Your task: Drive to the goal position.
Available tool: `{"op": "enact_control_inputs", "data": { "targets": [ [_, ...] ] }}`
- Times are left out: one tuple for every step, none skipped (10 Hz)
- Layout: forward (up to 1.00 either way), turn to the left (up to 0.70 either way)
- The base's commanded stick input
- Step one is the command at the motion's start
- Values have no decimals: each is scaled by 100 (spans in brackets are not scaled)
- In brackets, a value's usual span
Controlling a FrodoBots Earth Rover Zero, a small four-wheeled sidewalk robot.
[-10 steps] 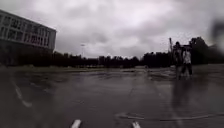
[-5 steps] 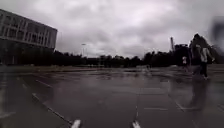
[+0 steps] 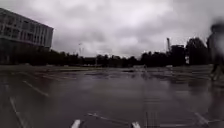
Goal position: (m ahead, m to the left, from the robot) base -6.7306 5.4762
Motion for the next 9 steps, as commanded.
{"op": "enact_control_inputs", "data": {
  "targets": [
    [100, -31],
    [100, -2],
    [100, -1],
    [100, 0],
    [100, 0],
    [100, 0],
    [100, 0],
    [100, -21],
    [100, -39]
  ]
}}
